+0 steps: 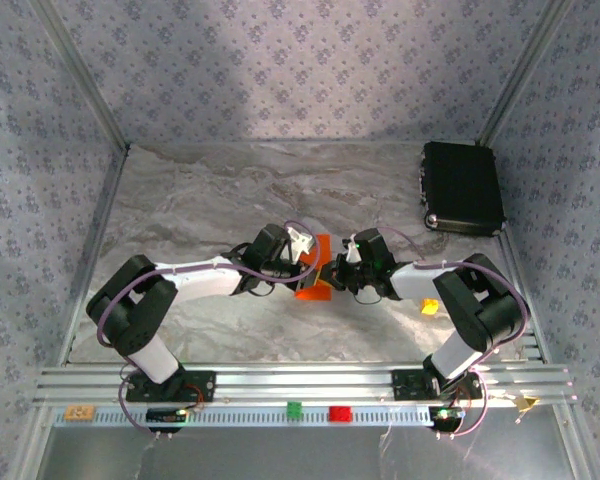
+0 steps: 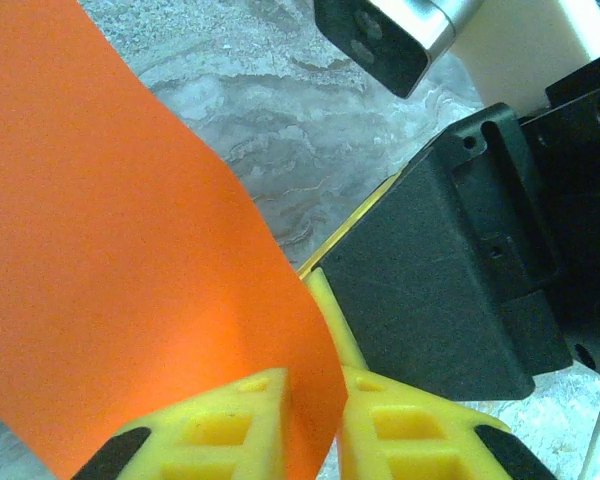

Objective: Fold a paper plane with a square sheet of paper (pick it up from the middle)
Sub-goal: Fold the triangle a second time at the center of the table.

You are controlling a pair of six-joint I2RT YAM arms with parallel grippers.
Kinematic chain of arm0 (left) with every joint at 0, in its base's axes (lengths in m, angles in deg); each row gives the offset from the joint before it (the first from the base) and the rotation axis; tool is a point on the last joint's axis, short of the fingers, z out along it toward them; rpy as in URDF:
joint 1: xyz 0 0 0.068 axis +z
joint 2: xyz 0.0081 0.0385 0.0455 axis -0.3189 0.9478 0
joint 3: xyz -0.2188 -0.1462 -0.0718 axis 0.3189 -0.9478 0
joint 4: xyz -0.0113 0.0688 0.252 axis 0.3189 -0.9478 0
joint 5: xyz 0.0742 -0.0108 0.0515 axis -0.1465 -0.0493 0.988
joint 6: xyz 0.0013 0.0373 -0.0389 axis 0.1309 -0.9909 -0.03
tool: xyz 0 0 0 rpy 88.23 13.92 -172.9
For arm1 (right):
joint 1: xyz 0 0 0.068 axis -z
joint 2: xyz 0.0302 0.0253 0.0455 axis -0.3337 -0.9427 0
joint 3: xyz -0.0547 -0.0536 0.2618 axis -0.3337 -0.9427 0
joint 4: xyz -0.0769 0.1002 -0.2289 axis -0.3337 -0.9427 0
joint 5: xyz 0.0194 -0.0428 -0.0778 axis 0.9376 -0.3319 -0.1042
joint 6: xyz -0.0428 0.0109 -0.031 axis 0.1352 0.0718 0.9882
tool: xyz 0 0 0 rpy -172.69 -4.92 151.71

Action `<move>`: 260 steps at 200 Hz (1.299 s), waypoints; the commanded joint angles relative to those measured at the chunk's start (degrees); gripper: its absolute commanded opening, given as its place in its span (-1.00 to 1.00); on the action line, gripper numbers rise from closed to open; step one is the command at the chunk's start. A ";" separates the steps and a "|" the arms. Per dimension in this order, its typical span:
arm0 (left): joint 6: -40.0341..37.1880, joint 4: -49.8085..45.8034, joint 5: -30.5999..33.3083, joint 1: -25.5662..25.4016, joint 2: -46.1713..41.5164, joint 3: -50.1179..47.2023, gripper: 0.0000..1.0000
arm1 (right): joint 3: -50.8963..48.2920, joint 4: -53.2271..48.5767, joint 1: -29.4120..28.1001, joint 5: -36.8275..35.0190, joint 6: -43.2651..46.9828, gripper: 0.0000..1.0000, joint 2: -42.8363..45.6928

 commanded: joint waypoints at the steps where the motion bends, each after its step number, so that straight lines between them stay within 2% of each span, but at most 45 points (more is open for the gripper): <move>1: -0.20 0.91 -1.27 0.46 -0.38 -0.07 -0.65 | -0.18 0.59 -0.14 0.47 -0.68 -0.93 -0.88; 22: -0.46 0.58 -1.31 0.52 -0.31 -0.03 -0.76 | -0.27 0.56 -0.14 0.39 -0.75 -0.93 -0.94; 80: -0.96 -0.23 -1.35 0.79 -0.32 0.13 -0.85 | -0.56 -0.58 -0.17 -0.09 -0.25 -0.93 -0.74; 148: -1.43 -2.07 -1.36 1.38 0.52 0.74 -0.86 | 1.46 -11.74 -1.69 -5.38 4.43 -0.94 -0.62; 204: -0.87 -2.88 -2.75 1.69 2.39 1.77 -0.85 | 6.00 -25.98 -2.47 -11.81 11.45 -0.98 -1.78; 260: 3.48 0.80 -5.49 2.30 4.72 2.83 -0.84 | 8.60 -33.00 -0.63 -11.89 17.96 -0.98 -1.10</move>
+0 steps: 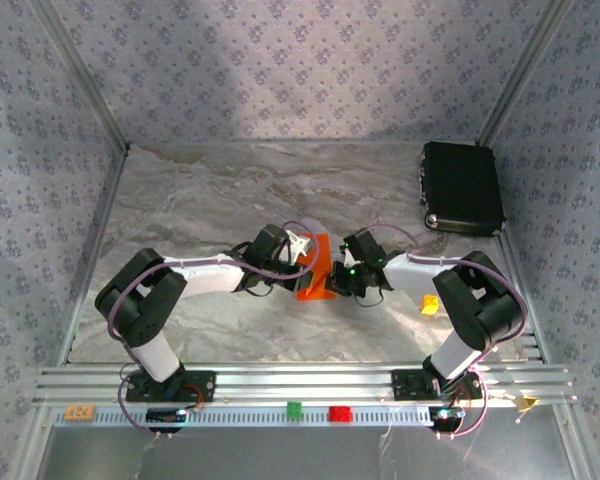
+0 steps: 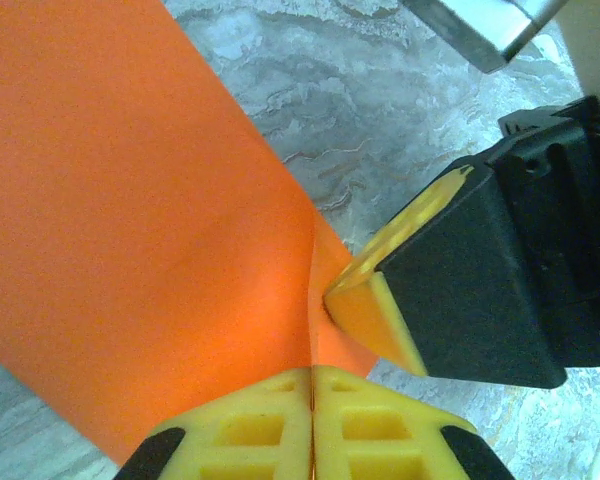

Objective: Fold a paper plane with a square sheet of paper (pick it up from the middle)
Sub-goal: Fold the triangle a second time at the center of the table.

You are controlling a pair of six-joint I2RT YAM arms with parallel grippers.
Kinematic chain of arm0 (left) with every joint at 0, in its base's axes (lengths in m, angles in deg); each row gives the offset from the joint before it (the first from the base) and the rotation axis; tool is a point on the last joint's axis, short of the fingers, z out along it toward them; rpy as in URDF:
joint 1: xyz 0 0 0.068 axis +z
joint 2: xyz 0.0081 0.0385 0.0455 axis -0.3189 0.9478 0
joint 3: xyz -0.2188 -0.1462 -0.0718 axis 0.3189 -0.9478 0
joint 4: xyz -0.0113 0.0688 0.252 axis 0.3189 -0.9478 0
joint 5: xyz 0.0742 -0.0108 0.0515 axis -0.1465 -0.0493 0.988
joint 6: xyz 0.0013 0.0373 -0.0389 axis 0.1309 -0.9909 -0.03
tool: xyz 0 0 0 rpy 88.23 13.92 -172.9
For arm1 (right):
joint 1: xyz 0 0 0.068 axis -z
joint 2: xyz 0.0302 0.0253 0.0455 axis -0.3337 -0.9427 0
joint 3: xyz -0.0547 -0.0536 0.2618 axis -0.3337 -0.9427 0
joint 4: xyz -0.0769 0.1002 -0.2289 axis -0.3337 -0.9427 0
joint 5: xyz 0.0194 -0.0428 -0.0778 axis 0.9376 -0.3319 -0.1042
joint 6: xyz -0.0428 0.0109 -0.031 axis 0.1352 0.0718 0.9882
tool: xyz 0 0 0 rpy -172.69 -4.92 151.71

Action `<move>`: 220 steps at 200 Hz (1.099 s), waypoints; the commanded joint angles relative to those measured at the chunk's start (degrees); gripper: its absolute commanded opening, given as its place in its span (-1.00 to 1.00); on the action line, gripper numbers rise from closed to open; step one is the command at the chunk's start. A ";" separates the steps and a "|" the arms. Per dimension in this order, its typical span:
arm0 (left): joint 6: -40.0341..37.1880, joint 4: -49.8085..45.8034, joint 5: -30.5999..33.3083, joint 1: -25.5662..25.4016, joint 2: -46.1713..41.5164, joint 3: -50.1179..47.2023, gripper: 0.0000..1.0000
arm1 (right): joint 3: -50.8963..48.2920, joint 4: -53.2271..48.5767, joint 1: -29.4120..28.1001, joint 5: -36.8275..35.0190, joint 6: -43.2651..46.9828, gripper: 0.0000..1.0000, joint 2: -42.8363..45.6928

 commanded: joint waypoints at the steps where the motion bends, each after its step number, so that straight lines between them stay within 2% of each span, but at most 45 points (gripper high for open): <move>1: 1.98 1.98 -2.38 0.39 0.93 2.21 -0.84 | 0.74 -7.88 1.17 -2.55 4.67 -0.98 -0.19; 66: 3.30 3.34 -1.30 0.44 2.14 2.65 -0.81 | 3.02 -10.65 2.93 -2.26 7.73 -0.97 0.61; 118: 3.21 3.73 -0.42 0.43 3.51 2.67 -0.81 | 3.19 -6.74 2.71 0.11 5.58 -0.96 0.92; 157: 3.14 3.84 -0.53 0.39 3.51 2.65 -0.81 | 0.35 2.18 2.42 3.76 1.33 -0.95 1.68; 180: 3.21 3.84 -0.56 0.41 3.60 2.81 -0.81 | -0.02 4.11 2.00 4.93 0.36 -0.95 0.41; 220: 2.31 2.53 0.15 0.66 3.75 3.12 -0.81 | 0.61 -1.47 2.08 1.62 1.97 -0.97 -1.55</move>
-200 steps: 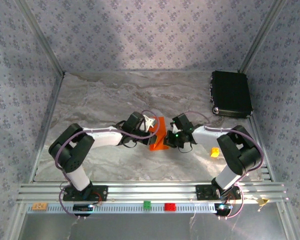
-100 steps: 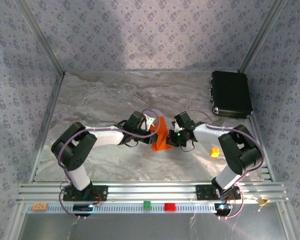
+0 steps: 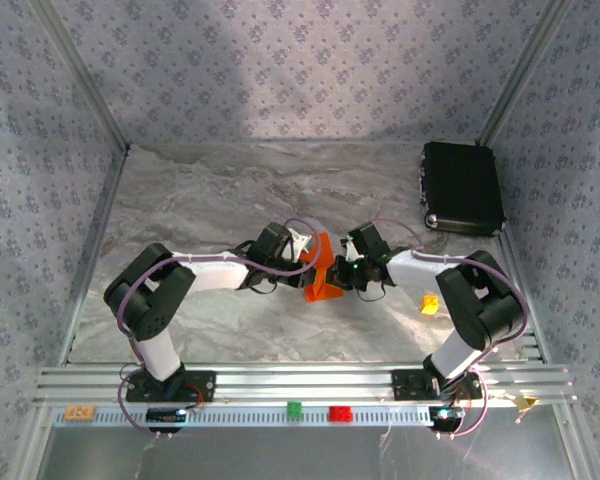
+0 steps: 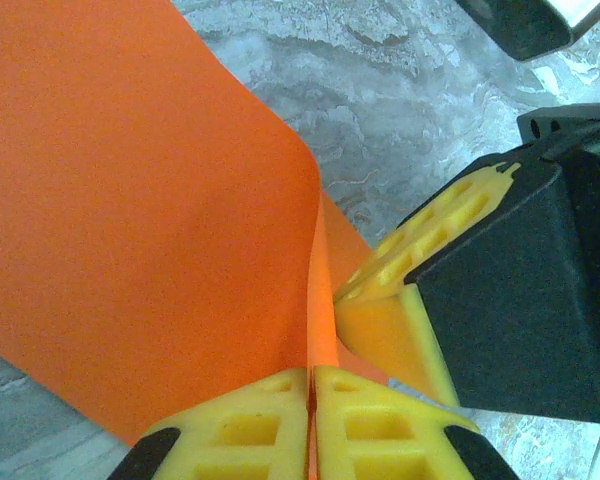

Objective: Fold a paper plane with a square sheet of paper (pick it up from the middle)
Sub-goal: Fold the triangle a second time at the center of the table.

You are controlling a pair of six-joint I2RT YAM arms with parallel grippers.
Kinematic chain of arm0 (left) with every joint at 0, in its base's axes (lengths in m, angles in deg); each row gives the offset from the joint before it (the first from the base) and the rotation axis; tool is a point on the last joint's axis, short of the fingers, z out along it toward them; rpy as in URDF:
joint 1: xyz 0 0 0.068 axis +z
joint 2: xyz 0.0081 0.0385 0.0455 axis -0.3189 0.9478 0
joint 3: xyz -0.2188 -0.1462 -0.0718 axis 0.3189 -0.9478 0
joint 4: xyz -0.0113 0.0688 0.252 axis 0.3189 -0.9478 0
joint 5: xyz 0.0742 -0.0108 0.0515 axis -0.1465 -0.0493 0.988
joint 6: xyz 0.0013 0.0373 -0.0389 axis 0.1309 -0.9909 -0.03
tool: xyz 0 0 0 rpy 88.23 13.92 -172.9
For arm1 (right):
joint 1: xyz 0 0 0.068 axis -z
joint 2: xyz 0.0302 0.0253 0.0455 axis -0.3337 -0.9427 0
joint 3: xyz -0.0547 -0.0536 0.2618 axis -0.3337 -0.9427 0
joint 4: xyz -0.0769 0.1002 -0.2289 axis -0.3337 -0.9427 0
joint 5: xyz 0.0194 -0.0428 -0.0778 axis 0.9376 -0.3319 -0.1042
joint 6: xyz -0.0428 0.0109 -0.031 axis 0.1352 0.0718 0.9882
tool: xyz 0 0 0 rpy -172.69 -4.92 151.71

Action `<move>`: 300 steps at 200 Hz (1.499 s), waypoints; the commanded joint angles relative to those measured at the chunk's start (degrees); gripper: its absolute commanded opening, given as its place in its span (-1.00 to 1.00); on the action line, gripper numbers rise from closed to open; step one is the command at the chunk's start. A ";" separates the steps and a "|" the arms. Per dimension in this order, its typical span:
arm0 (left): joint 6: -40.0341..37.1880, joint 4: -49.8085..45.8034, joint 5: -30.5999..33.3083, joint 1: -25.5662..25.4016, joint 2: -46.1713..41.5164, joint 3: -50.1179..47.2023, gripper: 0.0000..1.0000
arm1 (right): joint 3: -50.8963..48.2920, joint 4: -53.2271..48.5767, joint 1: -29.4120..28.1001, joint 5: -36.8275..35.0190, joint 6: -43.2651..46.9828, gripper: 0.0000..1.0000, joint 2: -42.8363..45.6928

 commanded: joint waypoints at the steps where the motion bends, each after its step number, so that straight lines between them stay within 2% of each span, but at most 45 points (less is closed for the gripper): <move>1: -0.69 -0.26 0.64 0.60 0.84 1.84 -0.81 | -0.11 -3.43 -0.05 -1.68 0.08 -0.97 -1.76; 83: -5.36 -4.96 3.49 1.63 2.82 4.13 -0.81 | -0.46 -4.69 0.41 -2.66 0.91 -0.98 -2.03; 300: -6.71 -6.29 6.69 1.76 4.49 5.05 -0.81 | -0.69 -4.84 0.41 -2.82 0.88 -0.98 -1.29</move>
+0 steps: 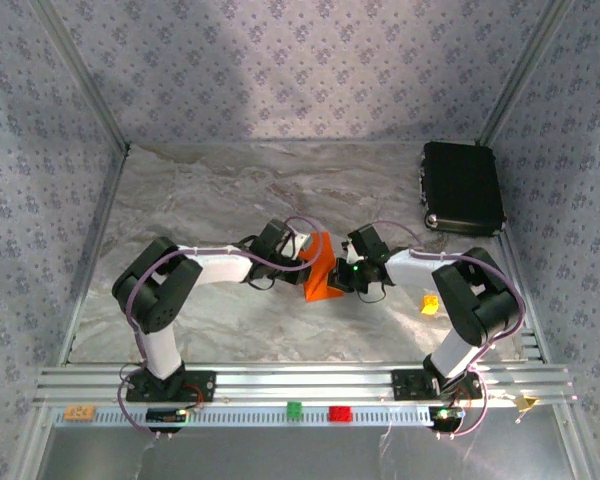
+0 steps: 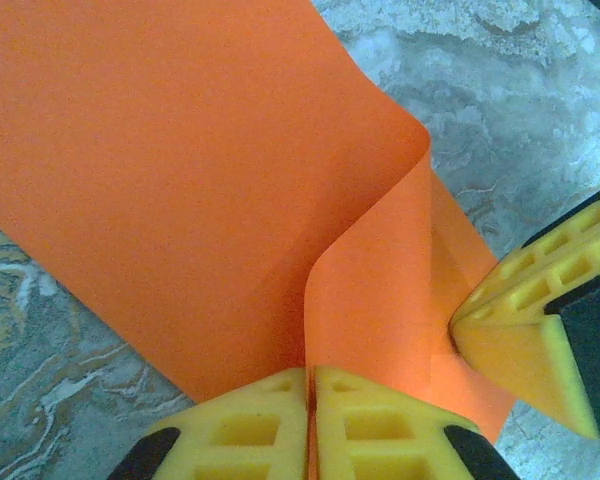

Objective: Fold a paper plane with a square sheet of paper (pick it up from the middle)
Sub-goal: Fold the triangle a second time at the center of the table.

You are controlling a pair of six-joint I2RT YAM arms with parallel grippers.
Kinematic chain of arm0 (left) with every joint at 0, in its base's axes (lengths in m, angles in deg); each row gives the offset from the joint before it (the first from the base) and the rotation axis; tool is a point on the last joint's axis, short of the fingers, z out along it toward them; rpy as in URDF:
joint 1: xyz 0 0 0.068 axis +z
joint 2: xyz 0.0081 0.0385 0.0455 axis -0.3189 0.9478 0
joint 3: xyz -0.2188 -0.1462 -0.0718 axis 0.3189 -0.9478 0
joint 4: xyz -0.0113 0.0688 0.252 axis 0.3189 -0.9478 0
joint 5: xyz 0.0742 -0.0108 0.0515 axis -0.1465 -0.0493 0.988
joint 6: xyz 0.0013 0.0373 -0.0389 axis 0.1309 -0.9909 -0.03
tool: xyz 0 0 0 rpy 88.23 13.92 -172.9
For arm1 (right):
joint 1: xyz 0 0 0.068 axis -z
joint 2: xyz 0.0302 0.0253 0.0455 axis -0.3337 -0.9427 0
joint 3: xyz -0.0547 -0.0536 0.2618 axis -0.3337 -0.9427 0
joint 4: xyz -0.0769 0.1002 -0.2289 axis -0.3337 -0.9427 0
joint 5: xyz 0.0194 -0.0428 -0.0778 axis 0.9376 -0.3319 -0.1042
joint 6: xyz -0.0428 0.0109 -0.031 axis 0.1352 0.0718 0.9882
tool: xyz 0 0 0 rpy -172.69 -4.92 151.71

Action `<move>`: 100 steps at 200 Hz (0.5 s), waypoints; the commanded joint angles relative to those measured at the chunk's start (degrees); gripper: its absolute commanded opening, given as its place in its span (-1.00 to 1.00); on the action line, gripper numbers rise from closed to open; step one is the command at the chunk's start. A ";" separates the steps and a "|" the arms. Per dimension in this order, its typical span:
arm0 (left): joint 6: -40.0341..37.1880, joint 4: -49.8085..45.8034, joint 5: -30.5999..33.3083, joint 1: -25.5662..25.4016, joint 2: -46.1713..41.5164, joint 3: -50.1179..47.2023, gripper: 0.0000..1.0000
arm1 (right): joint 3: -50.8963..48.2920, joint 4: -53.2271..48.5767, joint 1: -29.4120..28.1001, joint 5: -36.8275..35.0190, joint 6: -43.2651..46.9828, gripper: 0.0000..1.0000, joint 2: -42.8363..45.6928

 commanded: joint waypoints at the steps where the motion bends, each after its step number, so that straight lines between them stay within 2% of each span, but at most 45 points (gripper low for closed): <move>1: -1.00 -0.45 0.67 0.34 1.09 1.35 -0.81 | -0.73 -3.55 0.33 -1.76 0.66 -0.98 0.15; 100: -0.95 -0.20 1.17 0.38 1.80 1.51 -0.82 | -0.66 -3.55 0.33 -1.46 0.69 -0.98 0.06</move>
